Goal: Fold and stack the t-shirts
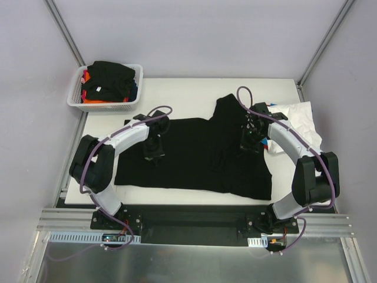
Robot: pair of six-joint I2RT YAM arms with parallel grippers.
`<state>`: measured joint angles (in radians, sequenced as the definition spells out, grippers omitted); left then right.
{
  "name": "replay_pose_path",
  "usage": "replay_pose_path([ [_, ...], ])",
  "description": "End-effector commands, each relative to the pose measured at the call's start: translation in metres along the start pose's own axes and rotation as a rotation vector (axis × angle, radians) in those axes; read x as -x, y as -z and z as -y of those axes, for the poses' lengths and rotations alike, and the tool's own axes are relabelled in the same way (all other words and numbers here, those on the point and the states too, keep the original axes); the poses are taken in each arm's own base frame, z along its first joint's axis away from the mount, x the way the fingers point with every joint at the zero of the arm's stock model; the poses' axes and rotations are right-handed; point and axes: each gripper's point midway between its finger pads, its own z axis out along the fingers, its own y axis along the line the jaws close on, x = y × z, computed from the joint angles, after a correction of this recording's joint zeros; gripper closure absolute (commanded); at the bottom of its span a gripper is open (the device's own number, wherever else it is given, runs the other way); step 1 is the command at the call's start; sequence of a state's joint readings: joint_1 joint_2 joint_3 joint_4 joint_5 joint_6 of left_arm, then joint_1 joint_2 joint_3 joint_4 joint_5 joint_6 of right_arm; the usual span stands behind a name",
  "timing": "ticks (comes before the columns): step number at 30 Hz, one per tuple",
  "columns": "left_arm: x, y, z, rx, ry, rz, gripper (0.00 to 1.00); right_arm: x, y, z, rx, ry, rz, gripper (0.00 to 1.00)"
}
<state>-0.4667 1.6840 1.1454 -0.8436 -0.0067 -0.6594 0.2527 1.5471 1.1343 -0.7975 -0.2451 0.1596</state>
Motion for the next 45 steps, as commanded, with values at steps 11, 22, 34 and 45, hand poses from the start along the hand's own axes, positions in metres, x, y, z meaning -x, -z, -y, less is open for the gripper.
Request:
replay_pose_path([
  [11,-0.013,-0.040,0.022,-0.005,-0.025,-0.091,1.00,-0.025,0.017,0.019,-0.064,0.002,-0.007,0.99],
  [22,-0.030,-0.052,-0.007,0.036,0.068,-0.142,1.00,-0.028,0.015,0.023,-0.072,-0.011,-0.017,0.99],
  [34,-0.039,-0.047,-0.045,0.100,0.171,-0.162,1.00,-0.026,0.016,0.023,-0.075,-0.003,-0.015,0.99],
  [45,-0.033,-0.042,-0.087,0.200,0.247,-0.156,1.00,-0.032,0.019,0.031,-0.080,-0.005,-0.009,0.99],
])
